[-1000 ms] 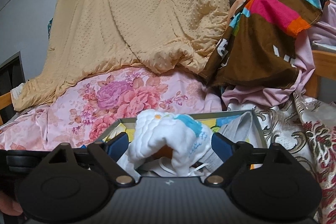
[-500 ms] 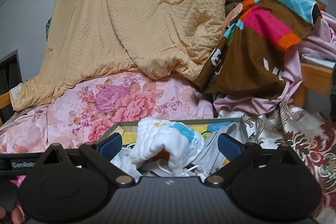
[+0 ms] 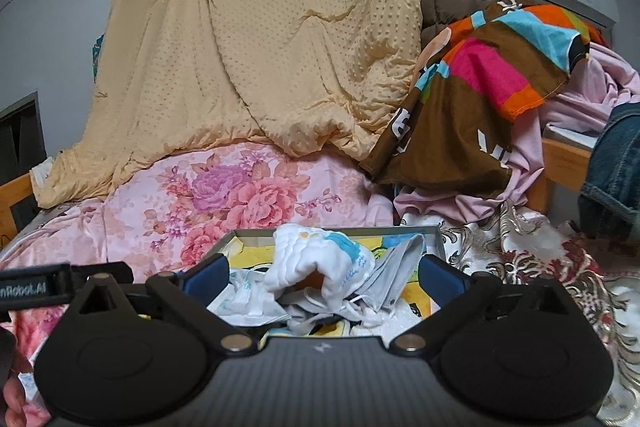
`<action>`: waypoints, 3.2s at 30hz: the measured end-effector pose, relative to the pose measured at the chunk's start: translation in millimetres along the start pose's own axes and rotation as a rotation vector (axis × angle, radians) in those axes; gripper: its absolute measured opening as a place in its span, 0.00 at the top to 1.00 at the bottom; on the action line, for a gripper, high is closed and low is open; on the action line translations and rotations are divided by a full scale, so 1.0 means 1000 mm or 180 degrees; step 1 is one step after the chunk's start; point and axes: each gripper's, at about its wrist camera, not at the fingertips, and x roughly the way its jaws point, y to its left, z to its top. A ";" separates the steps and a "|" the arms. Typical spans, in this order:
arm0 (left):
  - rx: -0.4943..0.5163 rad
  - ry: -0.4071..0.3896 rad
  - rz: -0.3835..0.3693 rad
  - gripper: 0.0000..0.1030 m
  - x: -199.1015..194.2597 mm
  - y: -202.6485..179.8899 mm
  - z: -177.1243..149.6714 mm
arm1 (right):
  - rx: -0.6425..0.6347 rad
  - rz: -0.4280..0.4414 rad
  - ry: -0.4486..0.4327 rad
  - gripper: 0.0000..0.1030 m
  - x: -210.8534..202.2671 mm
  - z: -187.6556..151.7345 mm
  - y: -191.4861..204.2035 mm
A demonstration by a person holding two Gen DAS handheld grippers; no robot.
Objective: Organize soft objects
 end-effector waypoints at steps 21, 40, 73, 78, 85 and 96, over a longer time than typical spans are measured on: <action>0.0167 -0.0125 -0.0085 0.01 -0.081 -0.009 -0.017 | 0.0099 -0.0012 -0.0046 0.00 -0.077 -0.011 0.005; 0.0143 -0.0177 -0.0064 0.01 -0.113 -0.010 -0.039 | 0.0046 -0.0060 -0.0022 0.00 -0.112 -0.030 0.011; 0.0272 -0.0150 -0.0109 0.01 -0.150 0.018 -0.079 | 0.0106 -0.0221 -0.0143 0.00 -0.158 -0.076 0.027; 0.0316 -0.0100 -0.0091 0.01 -0.162 0.026 -0.085 | 0.0083 -0.0330 -0.0120 0.00 -0.170 -0.087 0.037; 0.0249 -0.0043 -0.0097 0.01 -0.180 0.036 -0.094 | 0.0104 -0.0377 -0.0053 0.00 -0.186 -0.101 0.048; 0.0386 -0.0094 -0.0070 0.01 -0.207 0.049 -0.115 | 0.0187 -0.0433 -0.0041 0.00 -0.210 -0.114 0.061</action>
